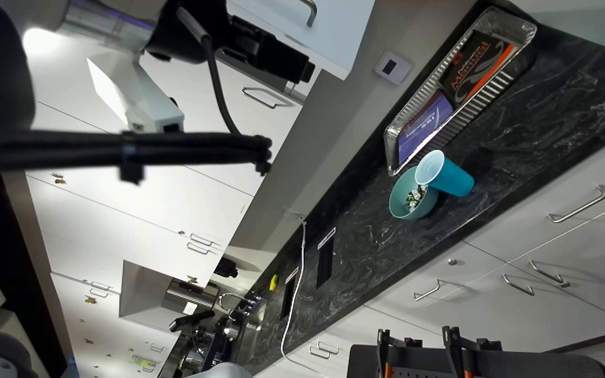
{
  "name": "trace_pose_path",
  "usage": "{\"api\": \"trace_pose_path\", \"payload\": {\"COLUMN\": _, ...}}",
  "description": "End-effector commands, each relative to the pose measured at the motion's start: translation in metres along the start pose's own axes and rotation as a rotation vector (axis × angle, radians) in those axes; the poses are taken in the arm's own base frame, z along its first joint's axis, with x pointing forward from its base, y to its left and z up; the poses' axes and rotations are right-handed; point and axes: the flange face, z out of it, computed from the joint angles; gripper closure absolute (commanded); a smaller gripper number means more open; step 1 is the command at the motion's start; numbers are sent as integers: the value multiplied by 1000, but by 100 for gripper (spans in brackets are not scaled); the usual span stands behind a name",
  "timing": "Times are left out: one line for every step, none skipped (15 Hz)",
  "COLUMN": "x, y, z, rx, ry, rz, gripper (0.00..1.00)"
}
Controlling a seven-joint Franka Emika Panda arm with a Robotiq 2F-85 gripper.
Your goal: Close the right cabinet door
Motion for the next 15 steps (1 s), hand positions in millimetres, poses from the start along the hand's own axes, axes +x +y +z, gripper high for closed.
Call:
{"api": "trace_pose_path", "payload": {"x": 20, "y": -4, "z": -1, "rx": 110, "ry": -31, "rz": 26, "gripper": 0}}
{"api": "trace_pose_path", "payload": {"x": 24, "y": -4, "z": -1, "rx": 135, "ry": -34, "rz": 42, "gripper": 0}}
{"api": "trace_pose_path", "payload": {"x": 28, "y": -4, "z": 0, "rx": 153, "ry": -32, "rz": 55, "gripper": 0}}
{"api": "trace_pose_path", "payload": {"x": 32, "y": -4, "z": 0, "rx": 167, "ry": -32, "rz": 65, "gripper": 0}}
{"api": "trace_pose_path", "payload": {"x": 35, "y": -2, "z": 0, "rx": 173, "ry": -42, "rz": 77, "gripper": 0}}
{"api": "trace_pose_path", "payload": {"x": 39, "y": 2, "z": -1, "rx": 177, "ry": -51, "rz": 93, "gripper": 0}}
{"api": "trace_pose_path", "payload": {"x": 41, "y": 5, "z": -2, "rx": 183, "ry": -65, "rz": 103, "gripper": 0}}
{"api": "trace_pose_path", "payload": {"x": 42, "y": 8, "z": -4, "rx": 196, "ry": -80, "rz": 108, "gripper": 0}}
{"api": "trace_pose_path", "payload": {"x": 43, "y": 11, "z": -7, "rx": 205, "ry": -95, "rz": 112, "gripper": 0}}
{"api": "trace_pose_path", "payload": {"x": 45, "y": 13, "z": -8, "rx": 211, "ry": -108, "rz": 115, "gripper": 0}}
{"api": "trace_pose_path", "payload": {"x": 45, "y": 13, "z": -9, "rx": 206, "ry": -123, "rz": 110, "gripper": 0}}
{"api": "trace_pose_path", "payload": {"x": 45, "y": 14, "z": -10, "rx": 201, "ry": -136, "rz": 107, "gripper": 0}}
{"api": "trace_pose_path", "payload": {"x": 46, "y": 14, "z": -11, "rx": 193, "ry": -143, "rz": 104, "gripper": 0}}
{"api": "trace_pose_path", "payload": {"x": 48, "y": 14, "z": -14, "rx": 178, "ry": -142, "rz": 104, "gripper": 0}}
{"api": "trace_pose_path", "payload": {"x": 50, "y": 15, "z": -17, "rx": 170, "ry": -139, "rz": 106, "gripper": 0}}
